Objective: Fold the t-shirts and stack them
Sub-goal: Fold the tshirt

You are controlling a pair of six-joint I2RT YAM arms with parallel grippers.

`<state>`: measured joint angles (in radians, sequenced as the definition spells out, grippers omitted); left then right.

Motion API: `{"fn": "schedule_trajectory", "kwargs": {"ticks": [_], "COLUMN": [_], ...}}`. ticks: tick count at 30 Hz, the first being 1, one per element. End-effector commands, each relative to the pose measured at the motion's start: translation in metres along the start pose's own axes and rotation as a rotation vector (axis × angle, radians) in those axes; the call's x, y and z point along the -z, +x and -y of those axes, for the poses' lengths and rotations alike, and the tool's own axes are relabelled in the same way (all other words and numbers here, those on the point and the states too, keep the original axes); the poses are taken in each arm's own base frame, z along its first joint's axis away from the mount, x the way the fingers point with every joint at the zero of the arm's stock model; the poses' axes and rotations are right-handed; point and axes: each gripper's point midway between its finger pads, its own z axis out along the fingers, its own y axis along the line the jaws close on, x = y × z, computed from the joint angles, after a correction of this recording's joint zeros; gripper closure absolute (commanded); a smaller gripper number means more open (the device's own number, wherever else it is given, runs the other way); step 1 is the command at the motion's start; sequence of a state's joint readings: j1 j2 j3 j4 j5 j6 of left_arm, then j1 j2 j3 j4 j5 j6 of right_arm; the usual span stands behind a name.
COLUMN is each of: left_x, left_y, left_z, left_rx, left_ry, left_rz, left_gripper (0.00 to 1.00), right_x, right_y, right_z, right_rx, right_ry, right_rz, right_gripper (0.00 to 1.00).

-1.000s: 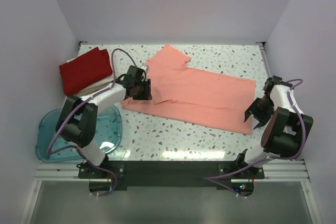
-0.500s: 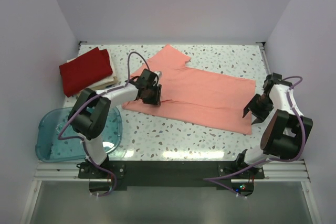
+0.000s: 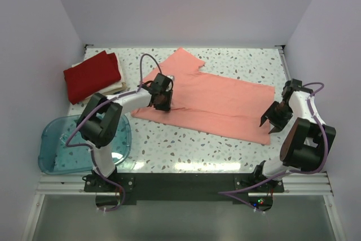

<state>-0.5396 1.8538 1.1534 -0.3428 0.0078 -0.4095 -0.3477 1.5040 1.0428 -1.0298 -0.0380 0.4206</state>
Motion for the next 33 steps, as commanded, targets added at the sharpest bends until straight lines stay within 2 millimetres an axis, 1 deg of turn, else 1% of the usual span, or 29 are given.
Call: {"fn": "schedule_trajectory", "kwargs": {"ticks": [1,3,4,6,7,8,9,10,11,15,22,24,25,27,28,29,31,33], "left_x": [0.000,0.001,0.001,0.002,0.001,0.001,0.003,0.002,0.005,0.005,-0.011,-0.012,-0.015,-0.015,-0.019,-0.019,-0.023,-0.023], "left_y": [-0.019,-0.021,-0.022,-0.026,-0.026,-0.026,-0.031,-0.032,-0.038,-0.048,-0.053,-0.059,-0.059,-0.068,-0.066,-0.072,-0.072,-0.077], "left_z": [0.001,0.002,0.001,0.003,0.004,0.005,0.007,0.007,0.010,0.017,0.025,0.030,0.030,0.034,0.034,0.037,0.036,0.041], "left_rx": [-0.012,-0.024,-0.025,-0.038,-0.042,-0.048,-0.056,-0.062,-0.070,-0.112,-0.181,-0.198,-0.205,-0.222,-0.226,-0.231,-0.243,-0.257], "left_ry": [-0.037,-0.044,-0.051,-0.049,-0.051,-0.052,-0.050,-0.059,-0.059,-0.064,-0.076,-0.072,-0.077,-0.075,-0.080,-0.076,-0.079,-0.075], "left_rz": [0.045,0.046,0.049,0.056,0.054,0.051,0.060,0.060,0.066,0.066,0.018,0.029,0.027,0.041,0.032,0.040,0.031,0.039], "left_gripper": [0.73,0.78,0.83,0.89,0.94,0.96,0.97,0.97,0.97,0.97,0.97,0.96,0.96,0.96,0.96,0.95,0.95,0.94], "right_x": [0.003,0.003,0.003,0.002,0.002,0.001,0.002,0.002,0.002,0.001,-0.004,-0.006,-0.007,-0.008,-0.008,-0.009,-0.010,-0.011], "right_y": [-0.001,-0.001,-0.001,0.000,0.000,0.001,0.001,0.001,0.001,0.000,0.002,0.003,0.003,0.004,0.004,0.005,0.005,0.006], "right_z": [-0.006,-0.006,-0.006,-0.006,-0.006,-0.006,-0.007,-0.007,-0.008,-0.008,-0.010,-0.010,-0.011,-0.012,-0.012,-0.012,-0.014,-0.014], "right_rx": [-0.005,-0.004,-0.004,-0.002,-0.002,-0.002,-0.002,-0.001,-0.001,0.002,0.005,0.006,0.007,0.009,0.010,0.012,0.014,0.016], "right_ry": [-0.025,-0.026,-0.027,-0.024,-0.025,-0.026,-0.027,-0.027,-0.031,-0.028,-0.029,-0.028,-0.028,-0.029,-0.029,-0.027,-0.027,-0.025], "right_rz": [0.017,0.018,0.019,0.017,0.015,0.013,0.012,0.012,0.012,0.010,-0.006,-0.013,-0.013,-0.020,-0.020,-0.023,-0.025,-0.029], "right_gripper": [0.49,0.50,0.50,0.50,0.50,0.50,0.50,0.50,0.50,0.50,0.50,0.50,0.50,0.50,0.50,0.50,0.50,0.50]}}
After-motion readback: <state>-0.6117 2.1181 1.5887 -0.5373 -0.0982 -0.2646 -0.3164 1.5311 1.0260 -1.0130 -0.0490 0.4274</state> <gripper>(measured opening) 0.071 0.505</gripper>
